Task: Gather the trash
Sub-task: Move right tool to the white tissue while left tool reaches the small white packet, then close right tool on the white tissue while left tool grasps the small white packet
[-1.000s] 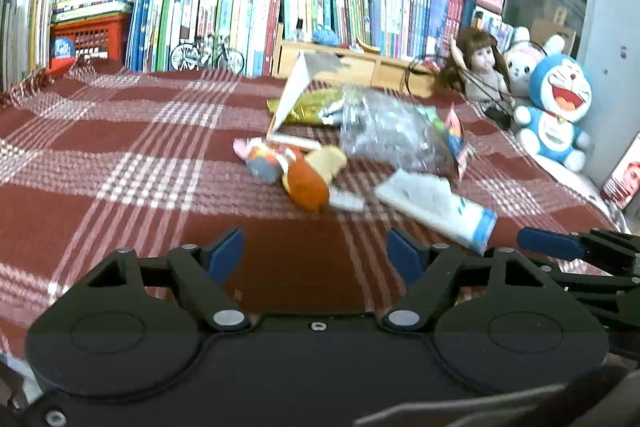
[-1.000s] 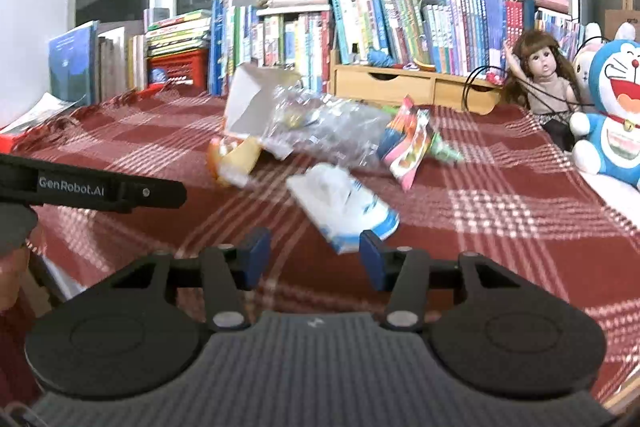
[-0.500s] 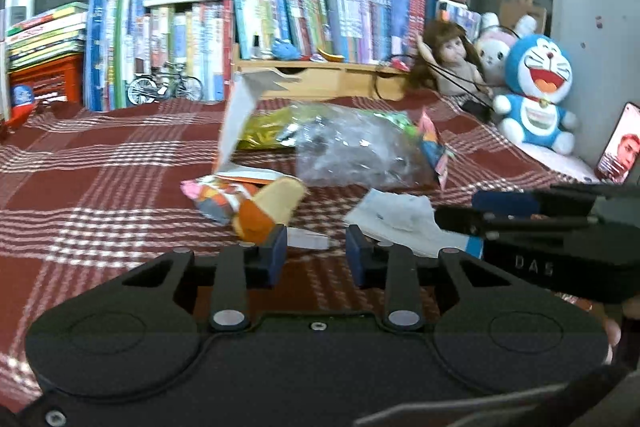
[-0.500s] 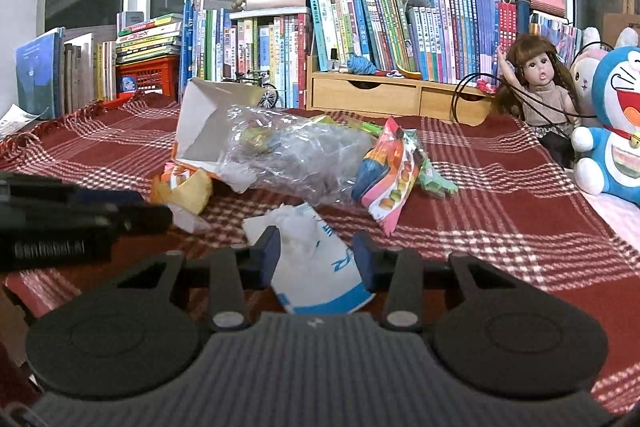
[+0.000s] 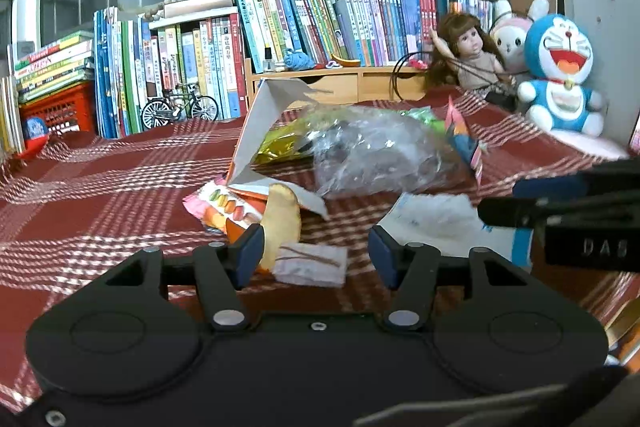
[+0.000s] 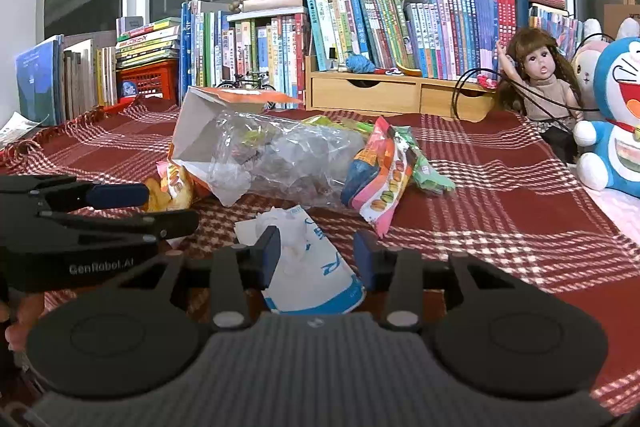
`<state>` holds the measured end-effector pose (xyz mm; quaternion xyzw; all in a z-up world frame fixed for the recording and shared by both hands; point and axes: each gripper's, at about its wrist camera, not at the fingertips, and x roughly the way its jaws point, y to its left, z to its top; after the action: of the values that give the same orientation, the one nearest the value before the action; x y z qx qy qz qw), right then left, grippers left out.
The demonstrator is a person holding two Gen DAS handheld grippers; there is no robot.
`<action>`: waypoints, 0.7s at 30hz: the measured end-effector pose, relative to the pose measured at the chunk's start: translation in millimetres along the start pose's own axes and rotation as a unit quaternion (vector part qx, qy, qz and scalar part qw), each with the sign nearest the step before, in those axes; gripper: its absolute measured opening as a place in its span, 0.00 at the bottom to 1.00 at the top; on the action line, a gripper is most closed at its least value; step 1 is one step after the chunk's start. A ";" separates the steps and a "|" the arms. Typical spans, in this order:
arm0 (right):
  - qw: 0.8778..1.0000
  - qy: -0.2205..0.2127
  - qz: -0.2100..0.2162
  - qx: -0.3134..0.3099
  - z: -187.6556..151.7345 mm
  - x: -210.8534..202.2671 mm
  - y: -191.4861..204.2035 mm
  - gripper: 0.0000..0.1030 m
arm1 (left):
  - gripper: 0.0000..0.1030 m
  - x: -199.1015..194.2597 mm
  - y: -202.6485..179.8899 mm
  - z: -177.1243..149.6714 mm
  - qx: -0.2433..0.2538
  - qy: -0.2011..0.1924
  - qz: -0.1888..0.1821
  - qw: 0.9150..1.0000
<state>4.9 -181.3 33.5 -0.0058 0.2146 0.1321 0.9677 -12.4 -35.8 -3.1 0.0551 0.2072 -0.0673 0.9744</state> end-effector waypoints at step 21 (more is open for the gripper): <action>0.997 0.051 0.059 0.028 7.3 45.5 0.1 0.34 | 0.56 10.3 17.2 -2.2 -0.042 0.042 -0.028 0.998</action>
<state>47.6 -169.2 21.1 0.0266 0.2677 0.1821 0.9458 -1.3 -19.6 -8.0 0.0106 0.2520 -0.0835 0.9641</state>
